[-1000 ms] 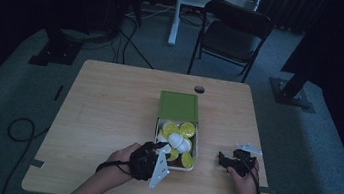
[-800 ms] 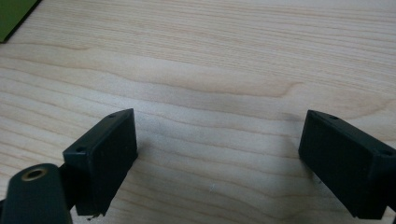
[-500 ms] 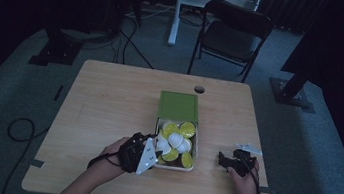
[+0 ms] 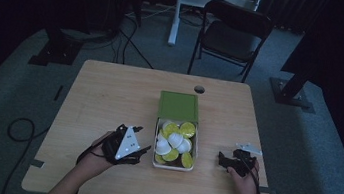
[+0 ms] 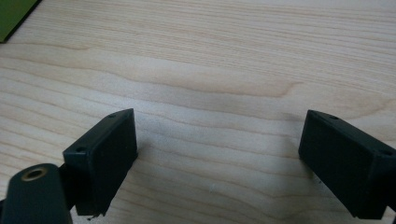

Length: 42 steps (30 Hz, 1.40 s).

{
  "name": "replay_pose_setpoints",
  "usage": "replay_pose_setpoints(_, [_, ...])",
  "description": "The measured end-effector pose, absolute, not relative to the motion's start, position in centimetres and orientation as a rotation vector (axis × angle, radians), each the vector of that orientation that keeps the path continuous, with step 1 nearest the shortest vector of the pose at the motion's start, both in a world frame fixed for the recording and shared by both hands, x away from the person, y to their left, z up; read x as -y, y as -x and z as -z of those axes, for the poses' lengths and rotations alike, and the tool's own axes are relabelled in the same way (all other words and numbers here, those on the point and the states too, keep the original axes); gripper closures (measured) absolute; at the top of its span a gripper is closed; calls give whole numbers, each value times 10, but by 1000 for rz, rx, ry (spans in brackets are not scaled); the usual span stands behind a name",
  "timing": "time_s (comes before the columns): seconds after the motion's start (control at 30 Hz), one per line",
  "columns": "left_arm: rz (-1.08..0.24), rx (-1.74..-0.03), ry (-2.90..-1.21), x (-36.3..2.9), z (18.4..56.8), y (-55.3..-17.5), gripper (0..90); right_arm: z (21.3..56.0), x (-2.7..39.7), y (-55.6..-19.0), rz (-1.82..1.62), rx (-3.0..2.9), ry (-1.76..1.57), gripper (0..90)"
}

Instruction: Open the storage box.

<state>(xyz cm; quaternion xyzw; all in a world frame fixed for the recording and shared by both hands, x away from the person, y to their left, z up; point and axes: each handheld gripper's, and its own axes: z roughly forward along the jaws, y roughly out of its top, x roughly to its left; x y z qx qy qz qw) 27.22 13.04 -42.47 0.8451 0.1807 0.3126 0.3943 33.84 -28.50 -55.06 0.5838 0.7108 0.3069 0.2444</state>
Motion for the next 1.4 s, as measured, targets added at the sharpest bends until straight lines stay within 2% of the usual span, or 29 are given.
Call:
replay_pose_setpoints(0.7, [-716,-579,-2046,-178,459,-277,362,551,285,-338,-837,-1941,-1594,109])
replay_pose_setpoints(0.87, [-676,-643,-2058,-190,474,-279,333,551,285,-338,-837,-1941,-1595,109])
replay_pose_setpoints(1.07, [-646,-680,-2084,-197,490,-279,277,551,285,-338,-838,-1941,-1595,109])
replay_pose_setpoints(1.13, [-599,-683,-2089,-202,495,-279,252,551,285,-338,-838,-1941,-1595,109])
replay_pose_setpoints(1.23, [-546,-705,-2102,-207,502,-280,171,551,285,-338,-838,-1941,-1595,109])
replay_pose_setpoints(1.3, [-557,-727,-2148,-209,508,-280,85,551,285,-338,-838,-1941,-1594,109])
replay_pose_setpoints(1.4, [-506,-775,-2146,-215,517,-283,58,551,285,-338,-838,-1941,-1594,109])
